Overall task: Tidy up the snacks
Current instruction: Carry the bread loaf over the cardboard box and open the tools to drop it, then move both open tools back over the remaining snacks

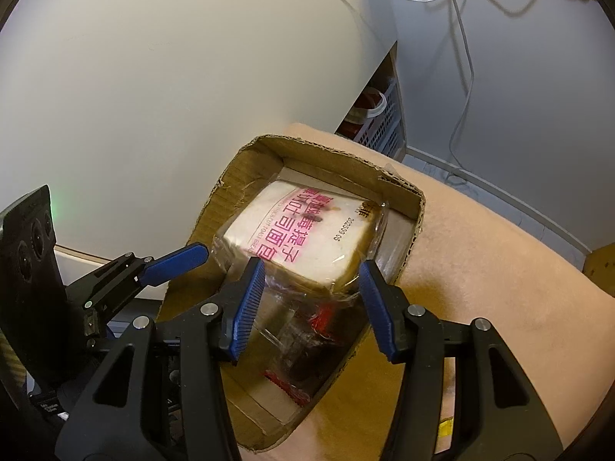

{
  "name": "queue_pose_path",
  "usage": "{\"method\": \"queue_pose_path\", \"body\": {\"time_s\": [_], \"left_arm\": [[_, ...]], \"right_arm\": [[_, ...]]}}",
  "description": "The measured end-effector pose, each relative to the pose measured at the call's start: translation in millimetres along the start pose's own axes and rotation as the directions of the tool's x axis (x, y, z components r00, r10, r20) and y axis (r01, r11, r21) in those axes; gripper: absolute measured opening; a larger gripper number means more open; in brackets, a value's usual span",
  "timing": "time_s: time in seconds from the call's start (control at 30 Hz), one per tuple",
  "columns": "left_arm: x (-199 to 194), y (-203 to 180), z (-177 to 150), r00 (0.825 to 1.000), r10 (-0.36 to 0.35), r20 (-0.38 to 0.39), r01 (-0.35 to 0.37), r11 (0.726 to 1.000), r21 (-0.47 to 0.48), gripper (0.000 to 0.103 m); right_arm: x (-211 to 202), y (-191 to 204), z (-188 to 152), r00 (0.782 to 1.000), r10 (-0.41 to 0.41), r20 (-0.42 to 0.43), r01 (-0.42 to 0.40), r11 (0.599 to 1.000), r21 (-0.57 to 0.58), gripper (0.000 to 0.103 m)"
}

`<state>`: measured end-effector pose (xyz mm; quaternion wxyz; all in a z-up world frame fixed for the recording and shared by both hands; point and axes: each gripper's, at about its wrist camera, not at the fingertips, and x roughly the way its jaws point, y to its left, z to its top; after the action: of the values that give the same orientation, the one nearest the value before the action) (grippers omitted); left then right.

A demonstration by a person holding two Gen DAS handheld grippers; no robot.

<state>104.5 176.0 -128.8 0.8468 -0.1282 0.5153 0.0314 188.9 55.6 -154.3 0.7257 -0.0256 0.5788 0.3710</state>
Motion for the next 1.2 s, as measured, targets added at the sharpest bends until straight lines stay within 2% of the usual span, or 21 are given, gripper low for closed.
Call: {"method": "queue_pose_path", "body": {"time_s": [0.3, 0.57, 0.73, 0.9, 1.13, 1.2], "left_arm": [[-14.4, -11.1, -3.5, 1.000, 0.011, 0.027, -0.012, 1.000, 0.018, 0.057], [-31.5, -38.0, -12.9, 0.998, -0.025, 0.054, 0.022, 0.998, 0.058, 0.057], [-38.2, -60.2, -25.4, 0.997, -0.056, 0.053, 0.051, 0.995, 0.089, 0.057], [-33.2, -87.8, -42.2, 0.996, -0.089, 0.020, 0.086, 0.988, 0.128, 0.057], [-19.0, -120.8, -66.6, 0.991, -0.126, -0.045, 0.132, 0.978, 0.159, 0.057], [-12.3, -130.6, -73.6, 0.989, -0.131, -0.071, 0.141, 0.975, 0.172, 0.054]], "right_arm": [[-17.9, -3.5, -6.4, 0.999, -0.012, 0.029, 0.012, 1.000, -0.003, 0.054], [-53.3, -18.4, -29.5, 0.996, -0.056, 0.069, 0.057, 0.998, -0.016, 0.054], [-78.8, -43.4, -59.1, 0.993, -0.088, 0.082, 0.087, 0.996, 0.014, 0.054], [-97.6, -67.7, -94.7, 0.988, -0.132, 0.077, 0.129, 0.991, 0.045, 0.054], [-103.9, -97.9, -149.5, 0.978, -0.207, 0.022, 0.205, 0.977, 0.066, 0.054], [-102.1, -103.6, -165.4, 0.975, -0.222, 0.001, 0.221, 0.973, 0.070, 0.054]]}}
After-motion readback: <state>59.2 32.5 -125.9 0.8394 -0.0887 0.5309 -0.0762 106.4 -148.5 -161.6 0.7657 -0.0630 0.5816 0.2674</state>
